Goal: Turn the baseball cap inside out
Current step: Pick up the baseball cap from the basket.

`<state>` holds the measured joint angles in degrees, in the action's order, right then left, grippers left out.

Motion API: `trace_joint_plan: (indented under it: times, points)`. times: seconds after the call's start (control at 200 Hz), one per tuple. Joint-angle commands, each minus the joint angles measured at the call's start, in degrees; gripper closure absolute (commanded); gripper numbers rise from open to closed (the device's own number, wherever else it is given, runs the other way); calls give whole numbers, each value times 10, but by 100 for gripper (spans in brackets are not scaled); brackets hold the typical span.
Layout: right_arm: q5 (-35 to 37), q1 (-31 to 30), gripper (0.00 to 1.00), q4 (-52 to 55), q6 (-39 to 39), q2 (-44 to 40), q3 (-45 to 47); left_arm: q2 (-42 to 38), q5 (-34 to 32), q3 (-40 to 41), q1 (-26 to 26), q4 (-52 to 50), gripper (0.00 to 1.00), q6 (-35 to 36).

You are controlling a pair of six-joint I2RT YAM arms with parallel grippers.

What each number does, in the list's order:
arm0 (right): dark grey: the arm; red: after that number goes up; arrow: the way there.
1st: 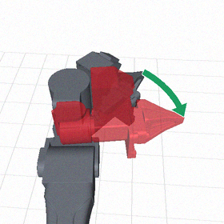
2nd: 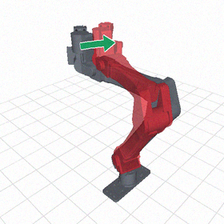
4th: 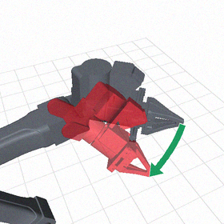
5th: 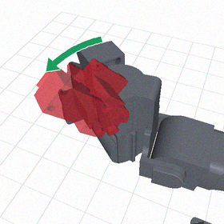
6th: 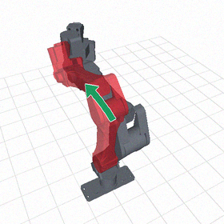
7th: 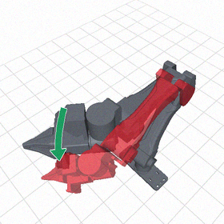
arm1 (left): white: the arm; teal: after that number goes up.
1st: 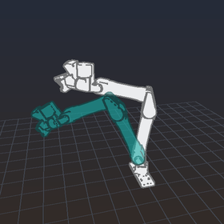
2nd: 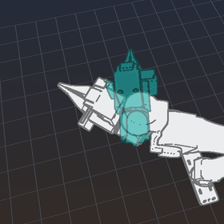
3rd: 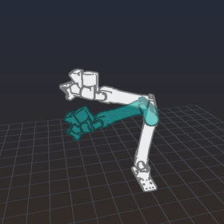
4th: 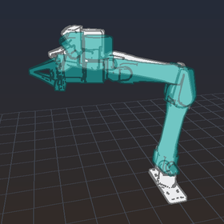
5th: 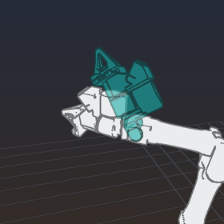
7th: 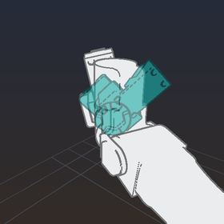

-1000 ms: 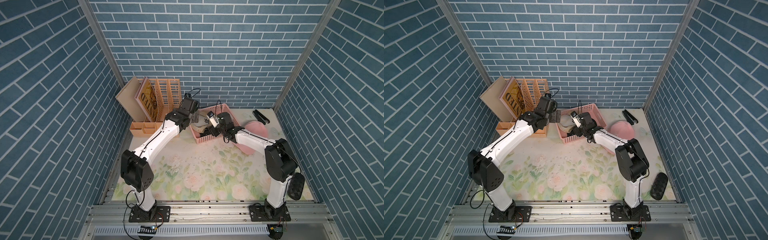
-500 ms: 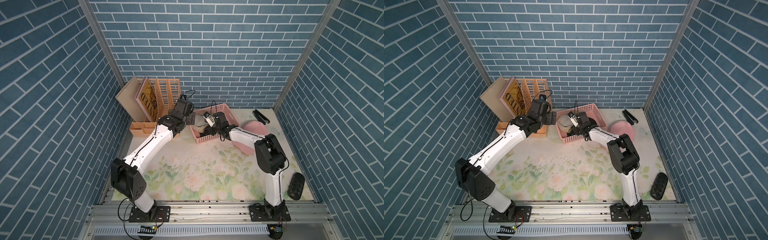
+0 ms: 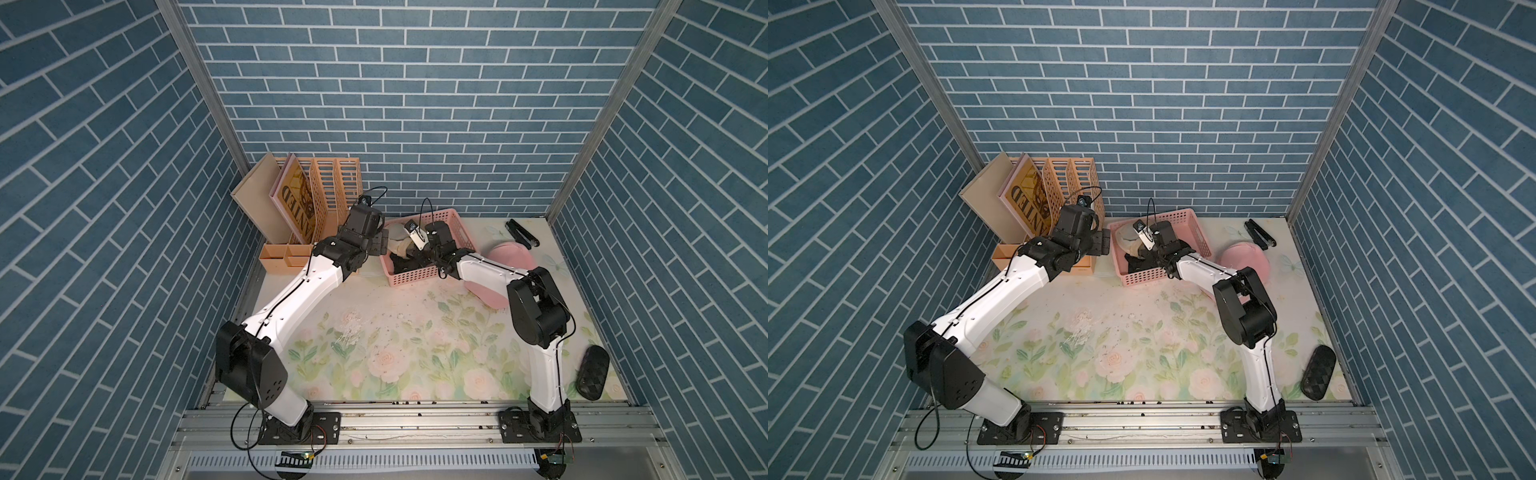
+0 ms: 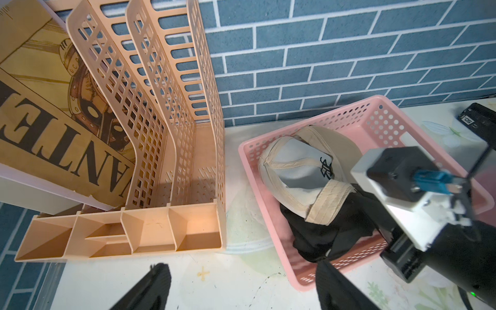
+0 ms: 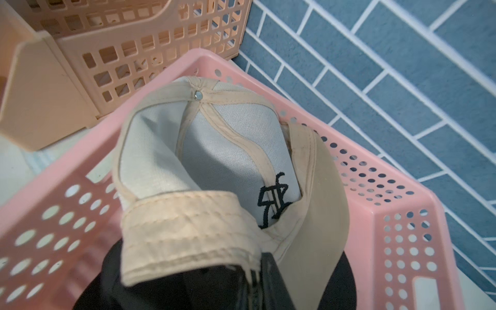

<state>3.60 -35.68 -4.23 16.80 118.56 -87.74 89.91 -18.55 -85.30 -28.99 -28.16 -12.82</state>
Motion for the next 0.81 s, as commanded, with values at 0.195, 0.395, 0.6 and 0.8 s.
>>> trace_joint_plan:
  times: [0.195,0.395,0.6,0.8]
  points:
    - [-29,21,100,-39,-71,-143,64,-6,43,7,4,20,23,-7]
    - [-75,69,100,-74,-234,-217,105,-23,123,23,-28,66,29,32]
    - [-155,127,100,-184,-590,-284,215,-88,82,137,-116,194,27,64]
    - [-158,135,100,-278,-832,-336,319,-120,102,233,-177,290,19,146]
